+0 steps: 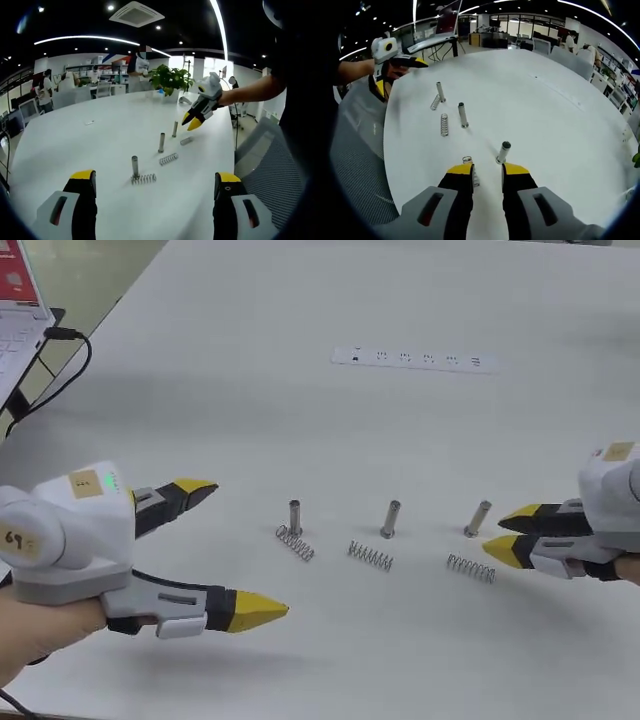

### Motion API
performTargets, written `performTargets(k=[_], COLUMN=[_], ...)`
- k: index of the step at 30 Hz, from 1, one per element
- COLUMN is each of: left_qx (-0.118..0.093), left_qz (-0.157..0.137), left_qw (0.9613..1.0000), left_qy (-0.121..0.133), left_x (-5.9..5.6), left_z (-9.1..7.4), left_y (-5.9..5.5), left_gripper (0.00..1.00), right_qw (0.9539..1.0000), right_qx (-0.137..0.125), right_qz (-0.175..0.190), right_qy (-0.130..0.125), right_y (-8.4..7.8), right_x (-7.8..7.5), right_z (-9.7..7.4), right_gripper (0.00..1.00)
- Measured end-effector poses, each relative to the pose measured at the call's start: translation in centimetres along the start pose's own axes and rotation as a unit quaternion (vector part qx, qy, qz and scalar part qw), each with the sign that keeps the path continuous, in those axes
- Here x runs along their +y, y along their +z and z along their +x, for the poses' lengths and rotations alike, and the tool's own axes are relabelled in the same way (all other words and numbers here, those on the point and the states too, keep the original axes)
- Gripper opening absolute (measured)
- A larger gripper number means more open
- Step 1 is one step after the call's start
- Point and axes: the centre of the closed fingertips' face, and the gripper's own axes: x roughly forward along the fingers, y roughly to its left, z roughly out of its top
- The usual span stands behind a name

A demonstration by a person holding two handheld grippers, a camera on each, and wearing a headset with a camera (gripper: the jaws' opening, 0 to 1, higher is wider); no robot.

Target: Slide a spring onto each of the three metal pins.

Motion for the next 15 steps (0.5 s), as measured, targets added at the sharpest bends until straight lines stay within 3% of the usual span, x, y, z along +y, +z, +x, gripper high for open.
performTargets(k=[15], left_qx=[0.003], left_qz=[0.002], left_qw=[1.0000], left_qy=[-0.002], left_x=[-0.3], left_z=[-0.1], left_y=[0.0], left_gripper=[0.95], right_qw=[0.9993], right_qx=[0.021], right_qz=[-0.023], right_qy=[0.021], right_y=[-1.3], right_x=[1.3], right_z=[0.0], right_gripper=[0.19])
